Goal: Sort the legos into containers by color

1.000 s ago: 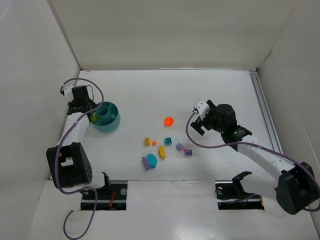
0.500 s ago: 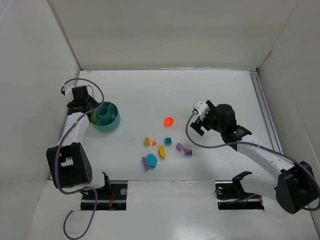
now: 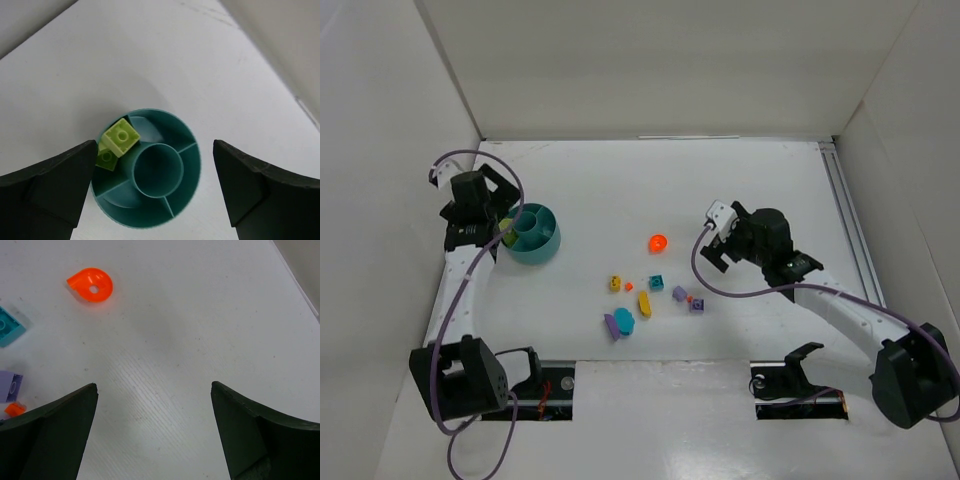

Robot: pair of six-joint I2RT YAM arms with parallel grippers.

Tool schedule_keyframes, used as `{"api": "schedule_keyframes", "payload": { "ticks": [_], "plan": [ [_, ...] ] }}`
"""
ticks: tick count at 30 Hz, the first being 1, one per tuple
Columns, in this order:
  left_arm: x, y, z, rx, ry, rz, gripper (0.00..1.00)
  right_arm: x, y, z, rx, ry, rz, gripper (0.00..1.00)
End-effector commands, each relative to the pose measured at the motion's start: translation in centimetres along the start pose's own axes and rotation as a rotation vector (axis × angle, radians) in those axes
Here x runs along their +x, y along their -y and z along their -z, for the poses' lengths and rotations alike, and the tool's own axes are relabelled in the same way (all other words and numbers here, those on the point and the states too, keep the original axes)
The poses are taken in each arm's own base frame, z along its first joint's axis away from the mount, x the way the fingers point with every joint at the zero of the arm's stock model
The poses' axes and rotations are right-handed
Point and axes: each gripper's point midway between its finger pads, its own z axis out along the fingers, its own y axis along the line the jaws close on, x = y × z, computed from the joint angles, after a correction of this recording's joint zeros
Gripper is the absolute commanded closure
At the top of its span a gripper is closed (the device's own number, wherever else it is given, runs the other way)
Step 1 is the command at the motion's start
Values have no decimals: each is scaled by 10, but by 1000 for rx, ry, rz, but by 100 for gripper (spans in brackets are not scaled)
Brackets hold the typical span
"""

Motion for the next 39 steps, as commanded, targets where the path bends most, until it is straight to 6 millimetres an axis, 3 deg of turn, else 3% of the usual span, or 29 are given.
{"api": "schedule_keyframes", "payload": {
  "ticks": [1,5,6,8,9,11,16,20,24,34,39],
  "plan": [
    [-12,35,35,168,59,28,0,-15,-8,4,-34,44,22,1],
    [3,75,68,318,38,-16,0,-18,-42,2,-120,4,59,3],
    [24,88,75,360,-12,-42,0,-16,-51,3,-145,-8,54,3],
    [44,97,85,386,-46,-81,0,-13,-61,4,-154,-37,43,3],
    [60,113,97,432,-75,-104,0,-11,-73,6,-183,-58,40,3],
    [81,116,105,436,-108,-151,0,-1,-85,9,-194,-104,2,3],
    [161,127,135,534,-256,-237,0,36,-124,18,-221,-215,-146,3],
    [196,127,153,594,-330,-277,0,50,-138,19,-150,-264,-353,6],
    [208,121,160,604,-351,-298,0,63,-144,15,-93,-296,-471,10],
    [209,111,170,647,-363,-295,0,60,-162,1,-106,-314,-564,15],
    [205,103,169,622,-347,-274,0,64,-168,-2,-109,-343,-586,27]
  ]
}}
